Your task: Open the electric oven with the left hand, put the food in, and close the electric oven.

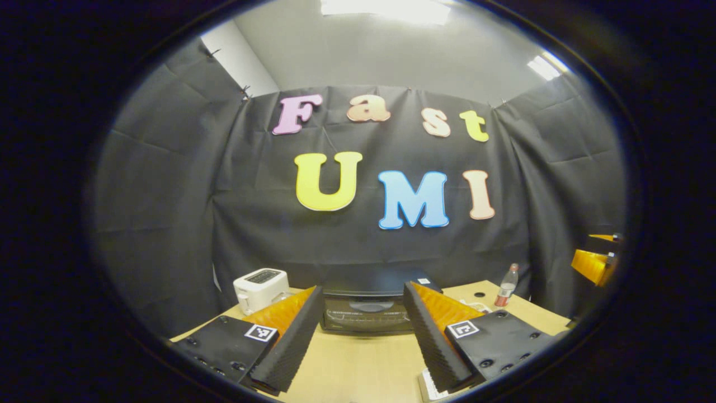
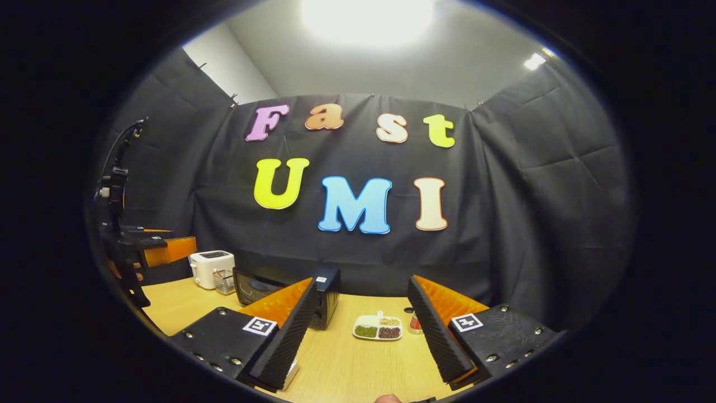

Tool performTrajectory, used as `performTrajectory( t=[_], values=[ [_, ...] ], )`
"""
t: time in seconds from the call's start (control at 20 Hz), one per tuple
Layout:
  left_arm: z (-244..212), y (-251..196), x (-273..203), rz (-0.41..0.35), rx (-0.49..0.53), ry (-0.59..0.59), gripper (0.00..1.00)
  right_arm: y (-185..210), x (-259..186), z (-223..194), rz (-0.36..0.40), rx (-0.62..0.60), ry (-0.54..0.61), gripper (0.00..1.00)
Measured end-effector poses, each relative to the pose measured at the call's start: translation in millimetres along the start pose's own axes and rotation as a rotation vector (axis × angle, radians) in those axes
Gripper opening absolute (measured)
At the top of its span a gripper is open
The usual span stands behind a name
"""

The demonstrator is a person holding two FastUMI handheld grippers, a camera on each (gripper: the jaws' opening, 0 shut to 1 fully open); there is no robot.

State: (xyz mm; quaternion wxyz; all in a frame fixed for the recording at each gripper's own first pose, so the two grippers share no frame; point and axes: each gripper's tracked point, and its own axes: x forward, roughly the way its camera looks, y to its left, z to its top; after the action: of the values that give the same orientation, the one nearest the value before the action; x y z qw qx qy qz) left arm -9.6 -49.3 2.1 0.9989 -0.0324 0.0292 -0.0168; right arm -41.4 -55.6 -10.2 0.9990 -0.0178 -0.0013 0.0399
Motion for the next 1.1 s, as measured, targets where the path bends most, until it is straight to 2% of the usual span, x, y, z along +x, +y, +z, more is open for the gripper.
performTrajectory(
  t=[0.2,0.45,0.65,0.7,1.1],
  values=[
    [23,26,-34,0.032,0.092,-0.051,0.99,7,-10,12,0.010,0.045,-0.006,0.98],
    [29,49,-65,0.042,0.129,-0.071,0.99,12,-21,16,-0.026,0.103,0.000,0.98],
    [30,64,-78,0.066,0.098,-0.083,0.95,20,-24,12,-0.037,0.131,0.025,0.98],
    [29,66,-79,0.071,0.086,-0.080,1.00,22,-24,14,-0.037,0.139,0.024,0.98],
    [25,85,-85,0.127,0.050,-0.070,1.00,36,-17,27,-0.001,0.126,0.007,0.98]
  ],
)
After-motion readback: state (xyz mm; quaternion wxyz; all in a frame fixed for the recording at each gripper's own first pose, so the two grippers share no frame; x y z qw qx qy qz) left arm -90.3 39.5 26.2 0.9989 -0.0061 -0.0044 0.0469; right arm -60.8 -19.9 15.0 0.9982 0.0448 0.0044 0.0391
